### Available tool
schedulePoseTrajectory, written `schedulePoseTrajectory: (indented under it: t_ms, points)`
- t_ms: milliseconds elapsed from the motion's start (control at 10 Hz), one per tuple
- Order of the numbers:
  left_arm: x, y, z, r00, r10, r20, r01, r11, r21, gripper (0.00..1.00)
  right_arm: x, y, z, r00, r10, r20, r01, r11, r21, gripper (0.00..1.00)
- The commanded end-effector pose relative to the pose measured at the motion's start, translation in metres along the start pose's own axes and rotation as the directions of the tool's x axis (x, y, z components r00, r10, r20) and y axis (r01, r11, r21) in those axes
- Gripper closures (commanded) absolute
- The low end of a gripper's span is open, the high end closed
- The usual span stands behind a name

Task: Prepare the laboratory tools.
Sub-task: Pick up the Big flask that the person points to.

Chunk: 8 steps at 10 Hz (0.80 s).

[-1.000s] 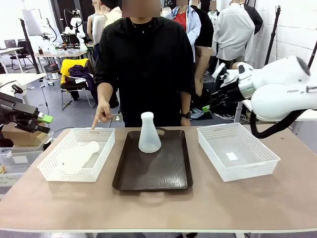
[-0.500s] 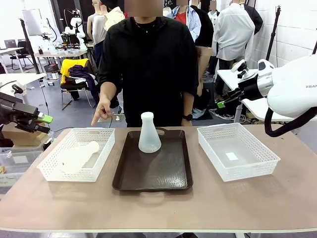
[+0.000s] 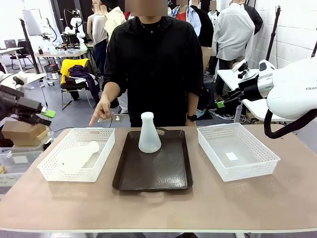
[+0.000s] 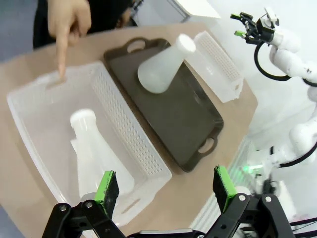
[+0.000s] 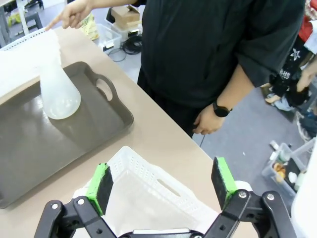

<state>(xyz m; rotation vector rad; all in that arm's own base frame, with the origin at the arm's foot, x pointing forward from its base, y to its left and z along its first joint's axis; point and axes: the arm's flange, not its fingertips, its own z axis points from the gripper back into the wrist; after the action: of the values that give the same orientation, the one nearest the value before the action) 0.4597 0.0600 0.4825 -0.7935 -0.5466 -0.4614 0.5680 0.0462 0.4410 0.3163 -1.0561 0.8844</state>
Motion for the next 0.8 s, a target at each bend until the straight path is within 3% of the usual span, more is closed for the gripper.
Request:
schedulePoseTrajectory:
  t_ms: [0, 200, 400, 700]
  points:
    - [0.034, -0.041, -0.014, 0.983, -0.174, -0.052, 0.180, 0.970, 0.161, 0.00, 0.001, -0.003, 0.000, 1.000, 0.013, -0.015, -0.013, 1.000, 0.006, 0.00]
    - [0.058, -0.063, -0.048, 0.935, -0.269, -0.230, 0.331, 0.893, 0.304, 0.00, 0.001, -0.003, 0.000, 1.000, 0.013, -0.015, -0.013, 1.000, 0.006, 0.00]
    - [0.065, -0.068, -0.098, 0.859, -0.305, -0.411, 0.471, 0.788, 0.398, 0.00, 0.001, -0.003, 0.000, 1.000, 0.013, -0.015, -0.013, 1.000, 0.006, 0.00]
    - [0.055, -0.050, -0.152, 0.762, -0.264, -0.591, 0.573, 0.700, 0.426, 0.00, 0.001, -0.003, 0.000, 1.000, 0.013, -0.015, -0.013, 1.000, 0.006, 0.00]
